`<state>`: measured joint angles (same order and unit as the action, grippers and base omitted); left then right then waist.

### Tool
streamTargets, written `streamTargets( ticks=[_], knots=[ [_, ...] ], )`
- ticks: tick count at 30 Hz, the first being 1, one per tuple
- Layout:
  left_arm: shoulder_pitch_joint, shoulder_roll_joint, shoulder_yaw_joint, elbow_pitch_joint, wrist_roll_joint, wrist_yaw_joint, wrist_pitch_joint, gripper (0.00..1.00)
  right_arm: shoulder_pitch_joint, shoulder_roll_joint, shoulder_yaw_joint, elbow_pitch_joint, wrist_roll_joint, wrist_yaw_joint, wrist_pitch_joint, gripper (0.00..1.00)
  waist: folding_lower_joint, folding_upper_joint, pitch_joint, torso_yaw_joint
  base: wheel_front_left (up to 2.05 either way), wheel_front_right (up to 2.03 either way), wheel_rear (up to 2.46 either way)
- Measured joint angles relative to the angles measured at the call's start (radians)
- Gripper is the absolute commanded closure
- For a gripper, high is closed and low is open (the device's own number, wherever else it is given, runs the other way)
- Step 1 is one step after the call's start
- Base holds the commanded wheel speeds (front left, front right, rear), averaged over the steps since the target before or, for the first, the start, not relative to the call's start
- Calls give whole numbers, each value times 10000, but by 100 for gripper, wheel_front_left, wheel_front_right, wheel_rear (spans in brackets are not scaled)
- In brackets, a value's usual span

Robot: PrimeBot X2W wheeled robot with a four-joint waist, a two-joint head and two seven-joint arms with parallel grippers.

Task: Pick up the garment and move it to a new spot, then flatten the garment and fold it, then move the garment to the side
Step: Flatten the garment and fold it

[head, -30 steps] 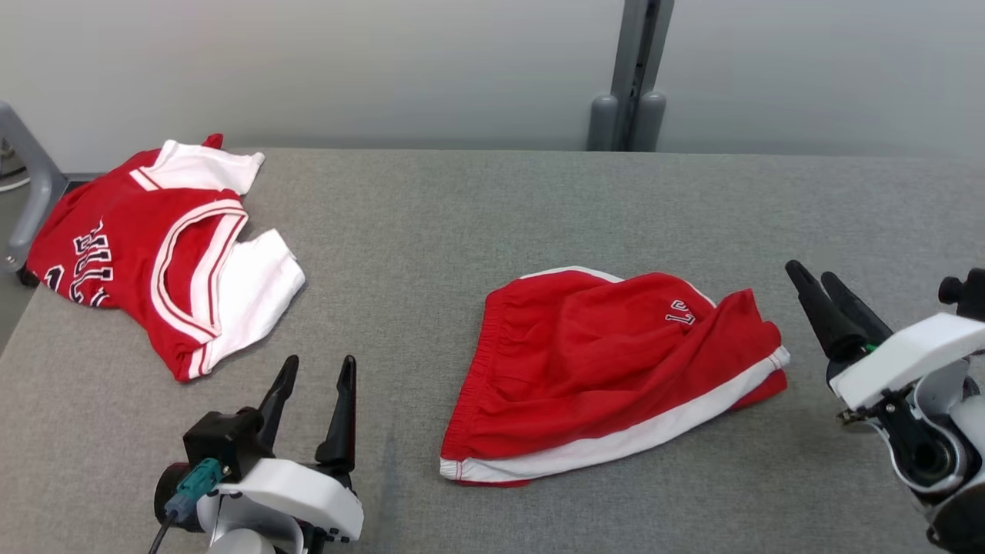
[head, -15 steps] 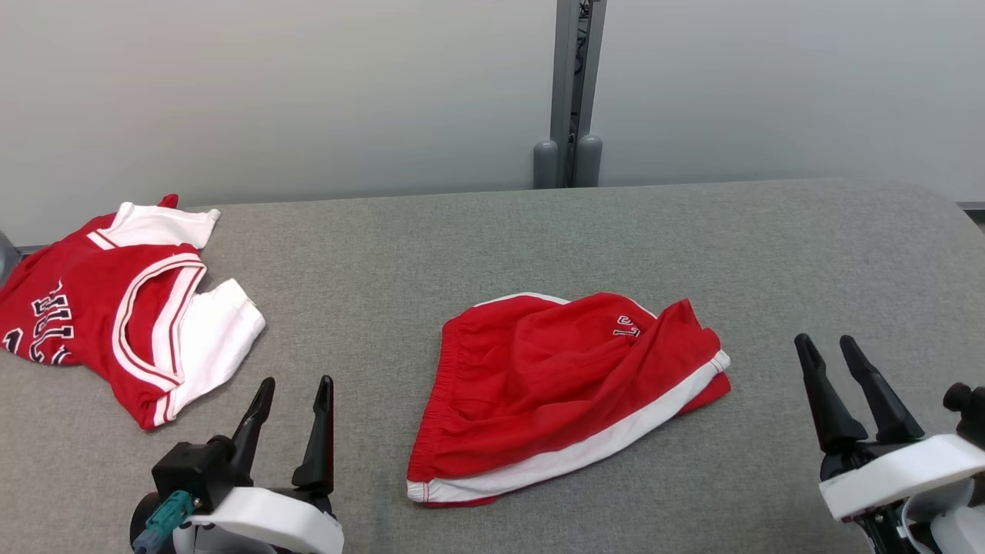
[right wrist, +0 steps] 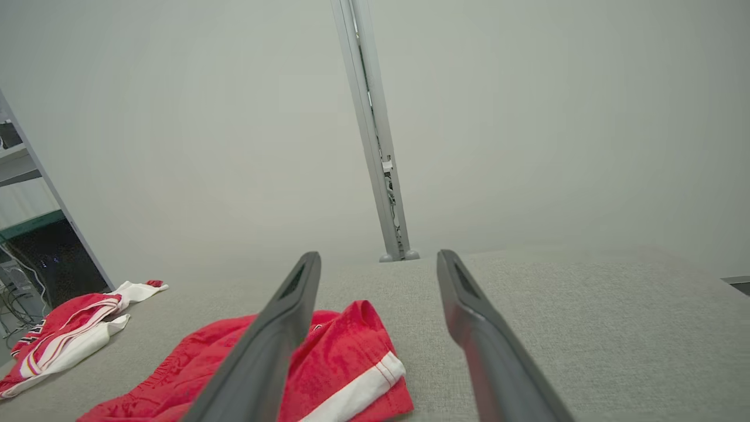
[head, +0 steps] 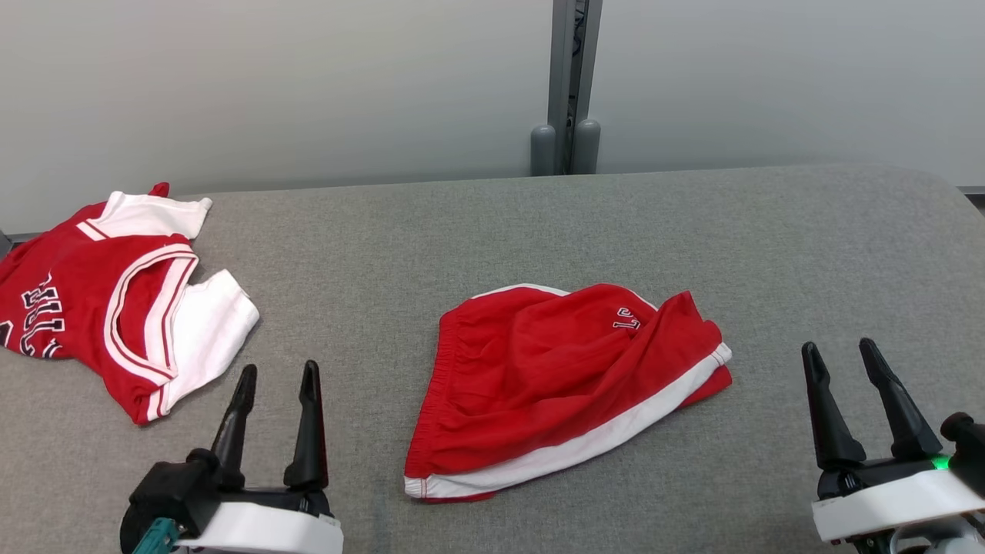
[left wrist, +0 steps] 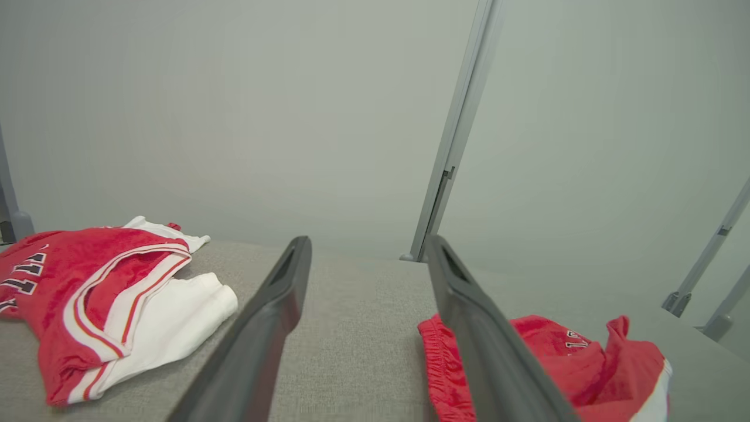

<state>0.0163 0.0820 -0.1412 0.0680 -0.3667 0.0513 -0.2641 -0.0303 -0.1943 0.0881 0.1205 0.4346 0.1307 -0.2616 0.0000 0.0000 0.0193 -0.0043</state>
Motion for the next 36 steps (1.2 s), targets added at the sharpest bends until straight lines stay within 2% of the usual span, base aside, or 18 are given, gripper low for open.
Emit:
streamTargets(
  ticks=[4, 11, 36],
  knots=[
    [60, -217, 161, 539, 314, -422, 2, 0, 40, 58, -132, 184, -278, 0, 0, 0, 1, 0, -21, 18, 0, 0, 0],
    [-15, -314, 408, 836, 502, -769, 2, 0, -12, 92, -123, 288, -399, 0, 0, 0, 0, 0, -43, 96, 0, 0, 0],
    [-42, -330, 336, 945, 449, -723, 2, 0, -14, -31, 2, 495, -405, 0, 0, 0, 0, 0, -116, 137, 0, 0, 0]
  ],
)
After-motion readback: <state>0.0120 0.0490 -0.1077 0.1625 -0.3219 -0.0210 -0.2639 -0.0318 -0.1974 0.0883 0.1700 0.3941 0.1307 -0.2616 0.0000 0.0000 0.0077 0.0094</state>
